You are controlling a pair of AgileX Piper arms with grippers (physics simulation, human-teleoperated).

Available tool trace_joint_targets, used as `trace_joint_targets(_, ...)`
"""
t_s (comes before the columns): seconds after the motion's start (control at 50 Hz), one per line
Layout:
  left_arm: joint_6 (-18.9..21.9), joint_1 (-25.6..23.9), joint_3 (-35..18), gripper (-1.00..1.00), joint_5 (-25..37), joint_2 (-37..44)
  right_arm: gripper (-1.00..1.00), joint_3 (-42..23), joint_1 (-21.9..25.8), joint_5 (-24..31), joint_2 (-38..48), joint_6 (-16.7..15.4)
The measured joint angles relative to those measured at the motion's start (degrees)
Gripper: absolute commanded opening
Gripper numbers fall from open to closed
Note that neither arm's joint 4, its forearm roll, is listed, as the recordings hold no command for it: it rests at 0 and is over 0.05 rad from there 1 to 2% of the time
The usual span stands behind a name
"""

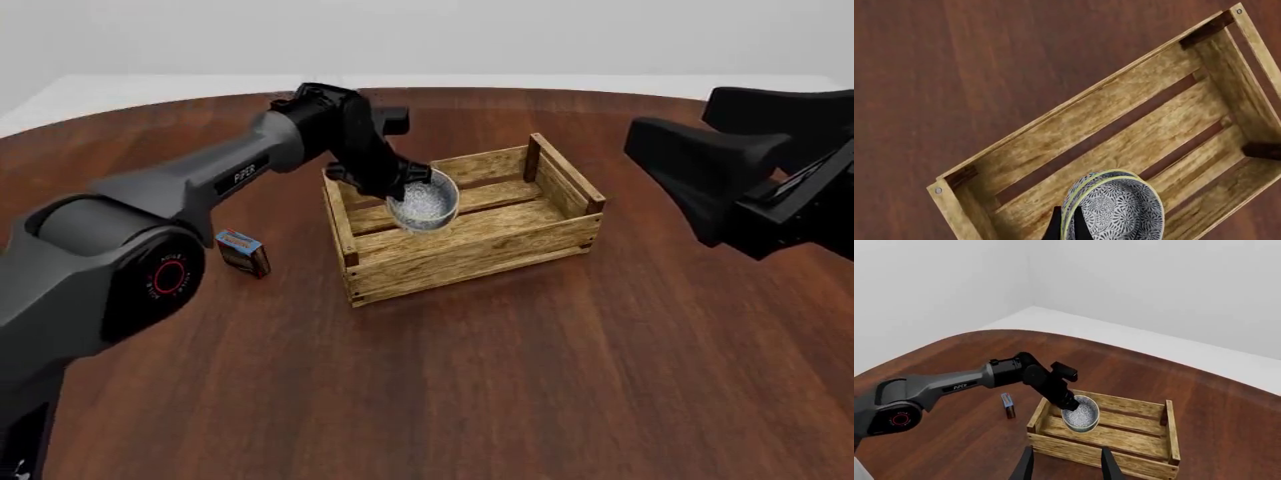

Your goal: Stack the right bowl on the left bowl and place them in the tray.

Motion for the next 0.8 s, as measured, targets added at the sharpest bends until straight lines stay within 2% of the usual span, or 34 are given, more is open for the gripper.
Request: trace_joint_targets(0.8, 1.5, 0.8, -2.6, -1.00, 1.4, 4.2, 1.00, -0.1, 0.0, 0.0, 0.1, -0.1)
